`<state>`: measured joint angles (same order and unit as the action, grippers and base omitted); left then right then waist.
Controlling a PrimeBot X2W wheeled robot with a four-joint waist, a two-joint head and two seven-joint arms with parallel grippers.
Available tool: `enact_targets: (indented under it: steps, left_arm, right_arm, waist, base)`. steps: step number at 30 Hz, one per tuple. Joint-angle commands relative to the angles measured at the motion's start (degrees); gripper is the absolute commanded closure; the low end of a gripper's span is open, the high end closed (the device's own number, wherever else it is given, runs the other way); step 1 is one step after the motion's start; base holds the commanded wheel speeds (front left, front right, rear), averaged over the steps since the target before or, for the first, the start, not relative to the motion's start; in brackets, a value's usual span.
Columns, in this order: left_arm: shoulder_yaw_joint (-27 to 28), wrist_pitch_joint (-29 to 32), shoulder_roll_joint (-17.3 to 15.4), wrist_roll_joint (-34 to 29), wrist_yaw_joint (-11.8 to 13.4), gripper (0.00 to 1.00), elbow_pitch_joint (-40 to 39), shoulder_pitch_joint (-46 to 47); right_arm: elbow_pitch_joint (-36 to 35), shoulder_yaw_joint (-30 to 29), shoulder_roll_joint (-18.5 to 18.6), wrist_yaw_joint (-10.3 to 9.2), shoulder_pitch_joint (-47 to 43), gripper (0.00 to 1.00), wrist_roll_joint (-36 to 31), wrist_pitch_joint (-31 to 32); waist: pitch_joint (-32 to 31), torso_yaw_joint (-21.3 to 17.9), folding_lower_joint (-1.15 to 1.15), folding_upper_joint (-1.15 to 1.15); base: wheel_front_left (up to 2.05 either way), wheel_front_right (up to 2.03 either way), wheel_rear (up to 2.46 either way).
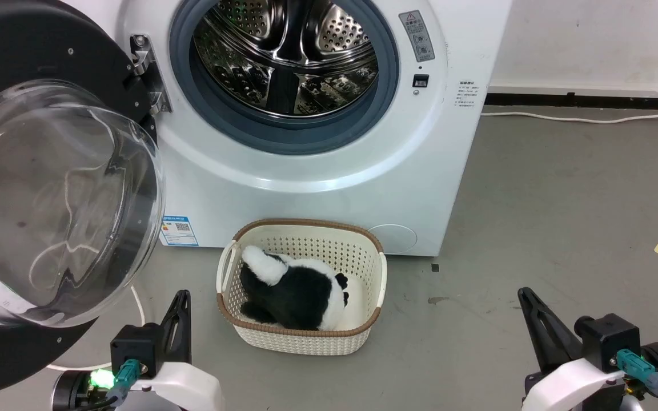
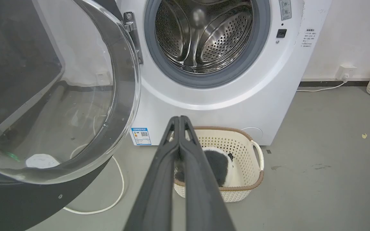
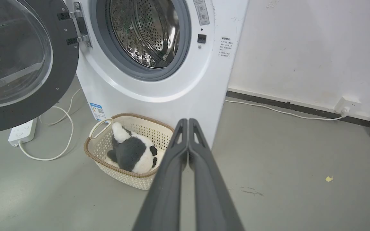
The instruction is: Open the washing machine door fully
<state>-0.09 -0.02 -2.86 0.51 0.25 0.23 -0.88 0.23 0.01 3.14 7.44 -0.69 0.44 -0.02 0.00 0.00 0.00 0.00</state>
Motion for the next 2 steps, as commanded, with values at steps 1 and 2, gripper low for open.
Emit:
enact_targets:
  steps: [1, 2]
  left_arm:
    - [0.09, 0.02, -0.02, -0.51, -0.25, 1.0, -0.23, 0.88]
    - [0.09, 0.02, -0.02, -0.51, -0.25, 1.0, -0.23, 0.88]
  right_arm:
    - [-0.23, -0.01, -0.26, 0.05, 0.69, 1.0, -0.44, 0.02]
    - [-0.23, -0.01, -0.26, 0.05, 0.69, 1.0, -0.44, 0.02]
  waist:
    - [0.0, 0.0, 0.0, 0.0]
    - [0.0, 0.0, 0.0, 0.0]
  base:
    - [0.0, 0.0, 0.0]
    - [0.0, 0.0, 0.0]
